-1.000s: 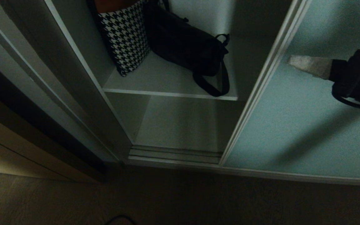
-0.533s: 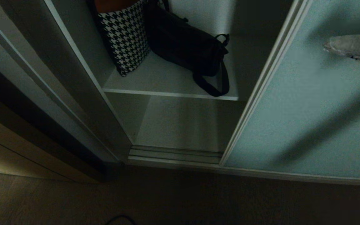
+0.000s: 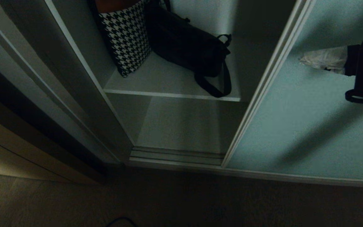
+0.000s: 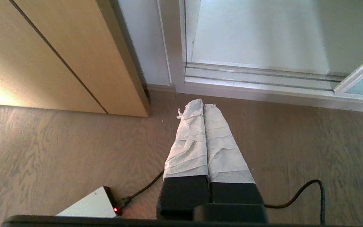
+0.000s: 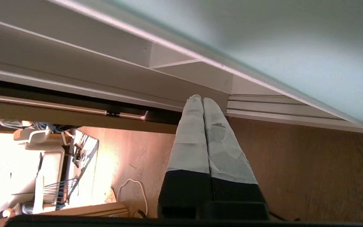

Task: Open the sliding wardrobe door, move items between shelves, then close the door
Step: Close the door

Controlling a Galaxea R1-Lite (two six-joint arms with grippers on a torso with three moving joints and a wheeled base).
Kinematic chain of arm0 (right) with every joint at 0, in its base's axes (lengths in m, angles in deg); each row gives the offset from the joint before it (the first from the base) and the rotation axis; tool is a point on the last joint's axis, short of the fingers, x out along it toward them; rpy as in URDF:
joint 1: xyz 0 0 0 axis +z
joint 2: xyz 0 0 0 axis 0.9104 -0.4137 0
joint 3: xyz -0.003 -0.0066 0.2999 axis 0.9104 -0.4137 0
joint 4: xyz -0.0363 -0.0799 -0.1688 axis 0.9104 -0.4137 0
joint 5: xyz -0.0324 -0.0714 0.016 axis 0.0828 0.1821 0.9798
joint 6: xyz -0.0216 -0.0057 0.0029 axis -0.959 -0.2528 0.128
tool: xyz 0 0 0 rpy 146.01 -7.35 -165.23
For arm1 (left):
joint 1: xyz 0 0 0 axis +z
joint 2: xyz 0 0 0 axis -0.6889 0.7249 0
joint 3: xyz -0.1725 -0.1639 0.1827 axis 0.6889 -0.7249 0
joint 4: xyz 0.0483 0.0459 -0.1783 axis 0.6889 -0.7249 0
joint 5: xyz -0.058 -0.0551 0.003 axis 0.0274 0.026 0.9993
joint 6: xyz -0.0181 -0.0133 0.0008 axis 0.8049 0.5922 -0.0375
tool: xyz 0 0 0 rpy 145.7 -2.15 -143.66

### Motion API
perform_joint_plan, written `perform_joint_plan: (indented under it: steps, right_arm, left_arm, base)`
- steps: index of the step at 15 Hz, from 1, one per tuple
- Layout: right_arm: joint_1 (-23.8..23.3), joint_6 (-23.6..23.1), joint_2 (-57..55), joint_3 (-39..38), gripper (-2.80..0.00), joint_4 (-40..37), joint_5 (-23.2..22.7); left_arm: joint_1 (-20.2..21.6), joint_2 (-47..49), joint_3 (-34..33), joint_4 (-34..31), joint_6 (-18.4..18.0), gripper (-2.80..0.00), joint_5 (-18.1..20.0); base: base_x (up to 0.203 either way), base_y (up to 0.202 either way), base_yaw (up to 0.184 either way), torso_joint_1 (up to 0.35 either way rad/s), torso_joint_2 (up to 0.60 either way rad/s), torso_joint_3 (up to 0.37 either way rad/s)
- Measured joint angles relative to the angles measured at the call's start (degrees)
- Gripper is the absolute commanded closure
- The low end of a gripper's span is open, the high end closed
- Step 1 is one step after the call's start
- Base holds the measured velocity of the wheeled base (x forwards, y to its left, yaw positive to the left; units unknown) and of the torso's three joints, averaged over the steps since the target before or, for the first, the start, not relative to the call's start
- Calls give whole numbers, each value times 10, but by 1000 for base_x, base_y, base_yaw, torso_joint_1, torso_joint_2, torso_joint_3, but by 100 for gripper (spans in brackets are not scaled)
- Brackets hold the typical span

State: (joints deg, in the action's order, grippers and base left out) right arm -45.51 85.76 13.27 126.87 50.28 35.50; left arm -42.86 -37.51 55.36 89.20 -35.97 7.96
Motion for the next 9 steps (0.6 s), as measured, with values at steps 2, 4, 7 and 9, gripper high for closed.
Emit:
perform_joint_plan:
  steps: [2,4,7,9]
  right_arm:
    - [-7,1,-12,3,0,2,-1]
    - [-16,1,-24,12,0,3,-2]
    - [-20,1,-40,21,0,3,-2]
    - [-21,1,-47,22,0,12,-3]
  left_arm:
    - [0,0,0,0,0,0,0]
    - [0,0,0,0,0,0,0]
    - [0,0,0,0,0,0,0]
    - [0,0,0,0,0,0,0]
  base:
    - [0,0,0,0,0,0]
    - [0,0,0,0,0,0]
    - [0,0,0,0,0,0]
    - [0,0,0,0,0,0]
